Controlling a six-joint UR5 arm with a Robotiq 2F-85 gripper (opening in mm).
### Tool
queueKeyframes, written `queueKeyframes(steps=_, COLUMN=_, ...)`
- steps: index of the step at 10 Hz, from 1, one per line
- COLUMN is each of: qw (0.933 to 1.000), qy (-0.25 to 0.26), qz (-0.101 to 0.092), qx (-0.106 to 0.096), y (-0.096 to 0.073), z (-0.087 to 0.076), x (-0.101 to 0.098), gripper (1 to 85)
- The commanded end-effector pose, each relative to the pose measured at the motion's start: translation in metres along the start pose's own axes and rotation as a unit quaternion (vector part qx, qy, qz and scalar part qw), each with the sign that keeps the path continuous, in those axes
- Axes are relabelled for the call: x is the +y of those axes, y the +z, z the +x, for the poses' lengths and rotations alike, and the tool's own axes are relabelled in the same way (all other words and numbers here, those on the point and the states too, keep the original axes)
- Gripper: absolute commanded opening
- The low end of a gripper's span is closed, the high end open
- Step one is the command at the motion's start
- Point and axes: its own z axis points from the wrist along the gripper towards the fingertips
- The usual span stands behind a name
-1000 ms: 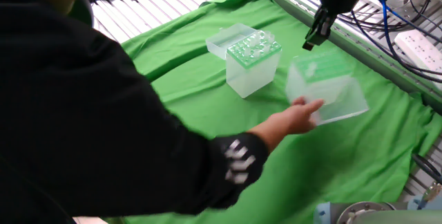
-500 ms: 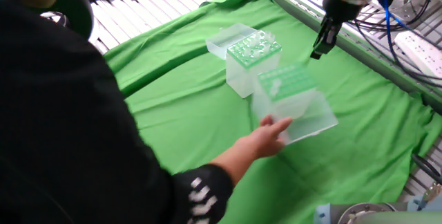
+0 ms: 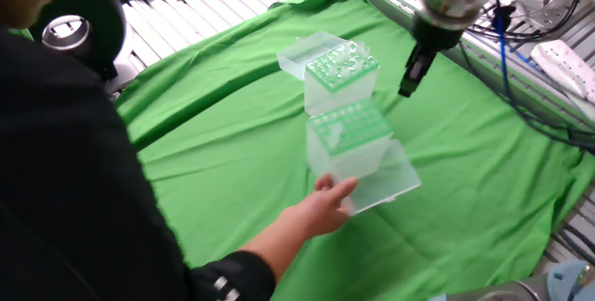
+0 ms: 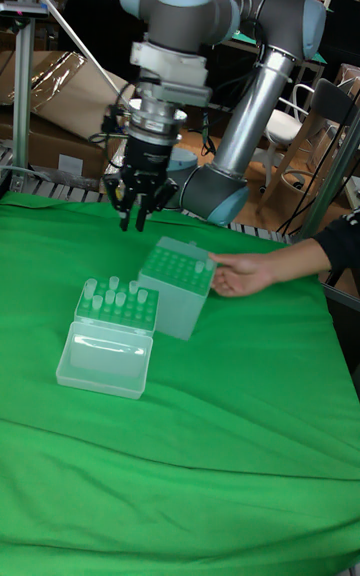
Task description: Insert a large pipette tip into the holder for large pipette tips
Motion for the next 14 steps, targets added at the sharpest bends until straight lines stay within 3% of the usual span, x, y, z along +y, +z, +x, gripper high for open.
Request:
queueKeyframes(steps=1, qw=0.9986, qy=-0.043, qz=-0.003, qx=-0.031, y=0.009, z=-0.018, x=-0.015, gripper=30.7)
queueKeyframes(steps=2, qw=0.9944, qy=-0.094, qz=-0.003, qx=-0.048, y=0.008, z=-0.027, x=-0.013, gripper=33.0)
queueKeyframes(steps=3, qw=0.9889, qy=-0.138, qz=-0.015, qx=-0.054, y=0.008, z=-0.029, x=-0.005, gripper=34.7)
queueKeyframes(steps=4, qw=0.9844, qy=-0.164, qz=-0.036, qx=-0.054, y=0.007, z=-0.027, x=0.006, gripper=36.7)
queueKeyframes(steps=5, qw=0.9823, qy=-0.175, qz=-0.042, qx=-0.052, y=0.007, z=-0.025, x=0.009, gripper=37.7)
queueKeyframes(steps=6, qw=0.9844, qy=-0.158, qz=-0.058, qx=-0.052, y=0.006, z=-0.024, x=0.017, gripper=41.7)
queueKeyframes(steps=7, qw=0.9913, qy=-0.12, qz=-0.043, qx=-0.032, y=0.007, z=-0.02, x=0.019, gripper=41.7)
queueKeyframes(steps=9, qw=0.9963, qy=-0.07, qz=-0.045, qx=-0.02, y=0.002, z=-0.039, x=0.077, gripper=39.0)
queueKeyframes(steps=10, qw=0.9973, qy=-0.058, qz=-0.043, qx=-0.011, y=-0.002, z=-0.04, x=0.09, gripper=39.7)
queueKeyframes(steps=14, qw=0.9994, qy=-0.019, qz=-0.029, qx=0.001, y=-0.005, z=-0.051, x=0.118, gripper=39.3)
